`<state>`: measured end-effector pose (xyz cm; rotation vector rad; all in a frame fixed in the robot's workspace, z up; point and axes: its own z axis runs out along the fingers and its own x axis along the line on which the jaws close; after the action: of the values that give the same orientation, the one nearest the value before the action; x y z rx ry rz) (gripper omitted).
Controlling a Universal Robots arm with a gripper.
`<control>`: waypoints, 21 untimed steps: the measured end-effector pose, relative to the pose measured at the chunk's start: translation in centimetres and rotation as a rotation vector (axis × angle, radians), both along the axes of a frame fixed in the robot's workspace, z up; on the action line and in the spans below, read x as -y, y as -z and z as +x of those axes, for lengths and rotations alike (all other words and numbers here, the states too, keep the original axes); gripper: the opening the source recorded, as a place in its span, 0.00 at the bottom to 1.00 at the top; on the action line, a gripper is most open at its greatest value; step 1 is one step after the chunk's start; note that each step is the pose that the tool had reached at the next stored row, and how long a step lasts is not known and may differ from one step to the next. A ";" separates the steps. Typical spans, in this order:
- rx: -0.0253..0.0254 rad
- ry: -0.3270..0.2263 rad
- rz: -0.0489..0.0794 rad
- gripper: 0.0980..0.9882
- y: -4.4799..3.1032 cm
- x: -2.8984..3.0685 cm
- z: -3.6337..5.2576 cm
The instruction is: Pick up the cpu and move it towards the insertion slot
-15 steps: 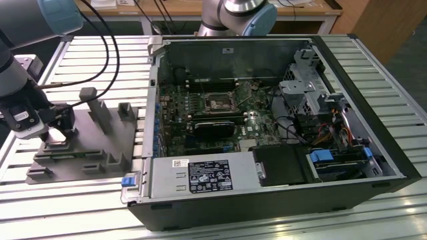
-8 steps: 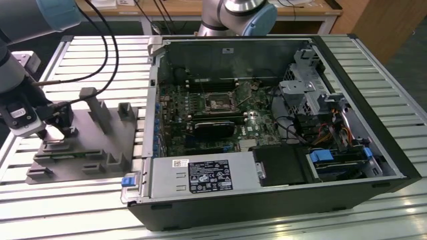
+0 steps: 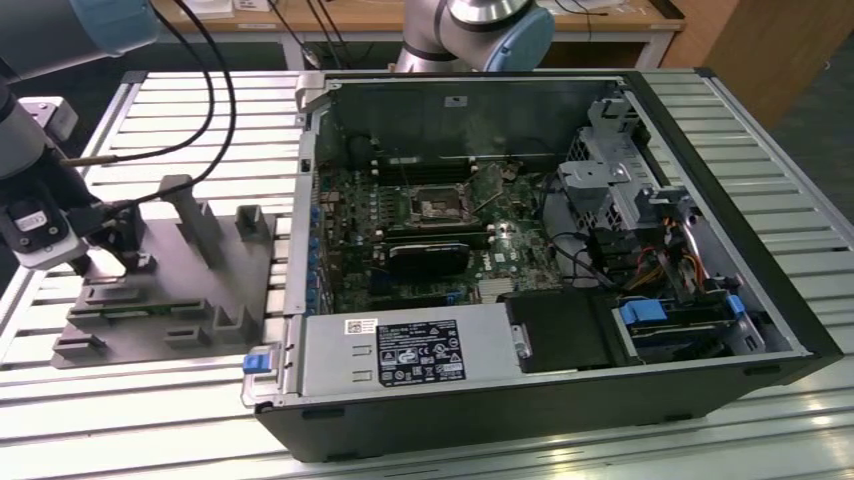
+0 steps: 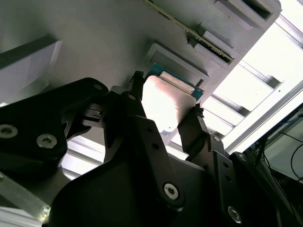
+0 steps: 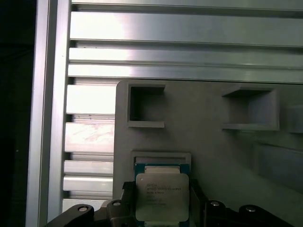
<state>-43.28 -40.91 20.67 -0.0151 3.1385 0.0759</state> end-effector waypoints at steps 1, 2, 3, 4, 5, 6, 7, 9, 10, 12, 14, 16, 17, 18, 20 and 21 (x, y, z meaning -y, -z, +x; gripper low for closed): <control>0.0000 0.000 0.000 0.50 -0.06 0.00 0.00; -0.0001 0.000 0.000 0.50 -0.13 0.00 0.00; -0.0001 0.000 0.000 0.50 -0.21 0.00 0.00; -0.0001 0.000 0.000 0.50 -0.29 0.00 0.00; -0.0001 0.000 0.000 0.50 -0.36 0.00 0.00; 0.0001 0.000 0.000 0.50 -0.41 0.00 0.00; 0.0000 0.000 0.000 0.50 -0.47 0.00 0.00; -0.0001 0.000 0.000 0.50 -0.62 0.00 0.00; -0.0001 0.000 0.000 0.50 -0.70 0.00 0.00; 0.0000 0.000 0.000 0.50 -0.86 0.00 0.00; 0.0001 0.000 0.000 0.50 -0.97 0.00 0.00; 0.0000 0.000 0.000 0.50 -1.09 0.00 0.00; 0.0000 0.000 0.000 0.50 -1.14 0.00 0.00; -0.0001 0.000 0.000 0.50 -1.21 0.00 0.00; -0.0002 0.000 0.000 0.50 -1.35 0.00 0.00; 0.0000 0.000 0.000 0.50 -1.41 0.00 0.00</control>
<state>-43.28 -40.91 22.08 -0.0151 3.1386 0.0759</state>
